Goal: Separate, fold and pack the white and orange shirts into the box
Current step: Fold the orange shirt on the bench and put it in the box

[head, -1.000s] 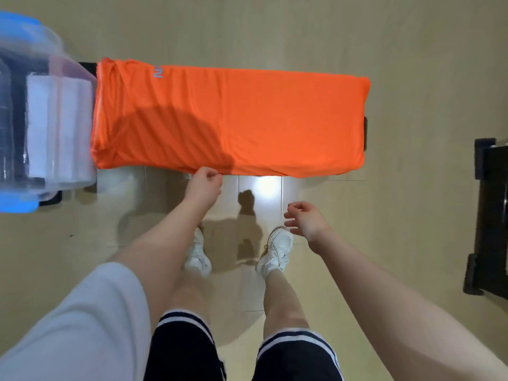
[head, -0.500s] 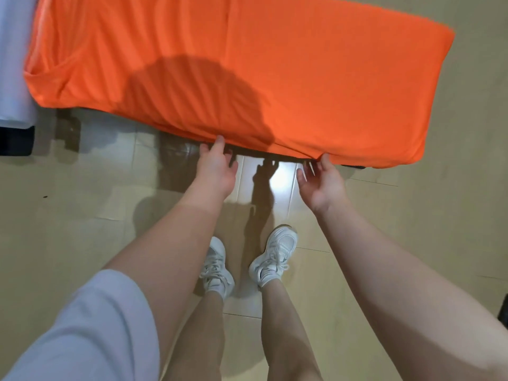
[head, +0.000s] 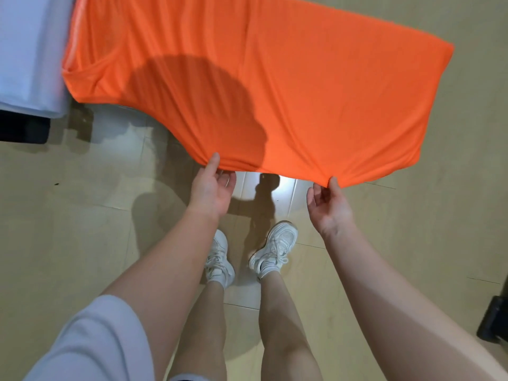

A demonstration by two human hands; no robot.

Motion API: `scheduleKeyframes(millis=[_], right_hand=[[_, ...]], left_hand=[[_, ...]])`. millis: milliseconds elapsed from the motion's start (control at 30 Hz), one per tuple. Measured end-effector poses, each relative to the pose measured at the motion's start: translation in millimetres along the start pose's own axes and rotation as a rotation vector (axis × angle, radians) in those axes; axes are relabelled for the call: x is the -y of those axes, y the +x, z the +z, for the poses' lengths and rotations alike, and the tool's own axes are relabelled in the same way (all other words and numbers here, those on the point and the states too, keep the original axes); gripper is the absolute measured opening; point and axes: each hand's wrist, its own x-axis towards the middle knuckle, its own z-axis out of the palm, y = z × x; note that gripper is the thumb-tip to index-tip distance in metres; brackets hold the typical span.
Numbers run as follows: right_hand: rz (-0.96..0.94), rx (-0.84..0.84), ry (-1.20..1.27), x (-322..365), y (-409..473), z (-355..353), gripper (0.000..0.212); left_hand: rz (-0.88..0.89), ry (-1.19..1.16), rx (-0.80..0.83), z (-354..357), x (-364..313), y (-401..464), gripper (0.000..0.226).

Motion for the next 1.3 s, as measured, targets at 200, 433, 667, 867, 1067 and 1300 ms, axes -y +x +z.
scheduleKeyframes(millis=[200, 433, 667, 867, 1067, 1300], right_hand=[[0.035, -0.187, -0.105, 17, -39, -6, 0.014], [-0.248, -0.265, -0.359, 56, -57, 29, 0.034], [-0.249, -0.223, -0.53, 100, -40, 72, 0.027], [-0.316, -0.15, -0.601, 113, -31, 70, 0.03], [-0.284, -0.39, -0.552, 132, -22, 15, 0.021], [0.035, -0.122, -0.501, 159, 17, -24, 0.035]], left_hand=[[0.048, 0.1, -0.167, 6, -12, -49, 0.01], [0.137, 0.146, -0.31, 59, -43, -77, 0.021], [0.171, 0.162, -0.331, 115, -65, -45, 0.01], [0.149, 0.42, -0.135, 144, -64, -14, 0.015], [-0.015, 0.638, -0.038, 144, -7, -44, 0.011], [-0.06, 0.784, 0.092, 169, 83, -61, 0.034]])
